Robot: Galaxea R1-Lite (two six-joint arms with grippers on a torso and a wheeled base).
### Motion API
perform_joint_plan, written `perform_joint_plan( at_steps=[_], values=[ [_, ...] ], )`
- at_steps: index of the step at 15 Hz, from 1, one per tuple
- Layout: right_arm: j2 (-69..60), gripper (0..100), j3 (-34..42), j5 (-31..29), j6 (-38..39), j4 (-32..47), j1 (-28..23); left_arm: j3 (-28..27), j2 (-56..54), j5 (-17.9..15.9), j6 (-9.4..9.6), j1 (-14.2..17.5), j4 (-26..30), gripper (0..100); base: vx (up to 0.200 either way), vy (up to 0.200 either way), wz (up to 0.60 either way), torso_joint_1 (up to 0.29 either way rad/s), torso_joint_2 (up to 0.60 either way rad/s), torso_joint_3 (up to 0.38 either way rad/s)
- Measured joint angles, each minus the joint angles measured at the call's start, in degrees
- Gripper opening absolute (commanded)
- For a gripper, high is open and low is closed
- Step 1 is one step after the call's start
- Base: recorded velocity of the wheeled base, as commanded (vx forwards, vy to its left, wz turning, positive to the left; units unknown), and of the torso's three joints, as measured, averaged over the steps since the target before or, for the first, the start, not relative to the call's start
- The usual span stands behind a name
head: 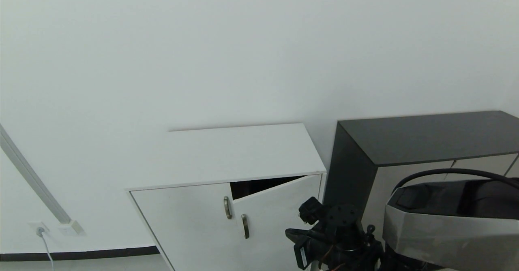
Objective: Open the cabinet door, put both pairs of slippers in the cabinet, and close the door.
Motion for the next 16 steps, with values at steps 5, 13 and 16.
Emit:
perform_joint_plan(
  at_steps=[5, 13, 16],
  values=[
    [3.85, 0, -10.80, -0.61, 0.11, 7.20, -1.45, 0.00, 0.00, 0.00, 0.00, 0.00, 0.00, 0, 0.000, 0.000, 0.00, 0.000, 0.00, 0.000],
    [7.39, 0, -22.35, -0.68, 0.02, 14.51, -5.51, 0.00, 0.00, 0.00, 0.00, 0.00, 0.00, 0, 0.000, 0.000, 0.00, 0.000, 0.00, 0.000],
    [8.31, 0, -25.65, -0.66, 0.00, 16.73, -5.71, 0.00, 0.00, -0.02, 0.00, 0.00, 0.00, 0, 0.000, 0.000, 0.00, 0.000, 0.00, 0.000]
  ],
)
